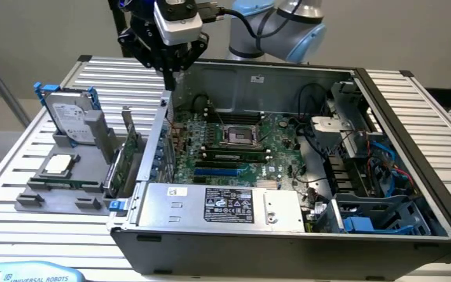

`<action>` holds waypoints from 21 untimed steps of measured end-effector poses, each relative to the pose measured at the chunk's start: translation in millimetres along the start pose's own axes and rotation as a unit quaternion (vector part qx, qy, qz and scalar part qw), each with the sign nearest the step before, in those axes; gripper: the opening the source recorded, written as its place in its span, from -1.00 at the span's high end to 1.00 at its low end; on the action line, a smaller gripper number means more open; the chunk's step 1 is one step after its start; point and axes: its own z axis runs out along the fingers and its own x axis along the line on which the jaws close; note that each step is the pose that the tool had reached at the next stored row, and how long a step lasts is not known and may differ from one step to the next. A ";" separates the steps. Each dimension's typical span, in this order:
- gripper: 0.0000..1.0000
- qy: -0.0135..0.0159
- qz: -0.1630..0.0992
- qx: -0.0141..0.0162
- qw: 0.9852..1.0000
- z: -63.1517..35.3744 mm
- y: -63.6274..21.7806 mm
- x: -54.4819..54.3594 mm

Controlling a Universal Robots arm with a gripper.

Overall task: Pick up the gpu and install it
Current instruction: 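Reach for the gpu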

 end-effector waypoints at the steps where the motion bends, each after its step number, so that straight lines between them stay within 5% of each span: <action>1: 0.79 0.000 0.000 0.000 1.000 0.1 -1.3 4.4; 10: 0.79 0.000 0.000 0.000 1.000 3.9 -14.7 44.2; 21: 0.79 0.000 0.000 0.000 1.000 21.4 -29.8 89.9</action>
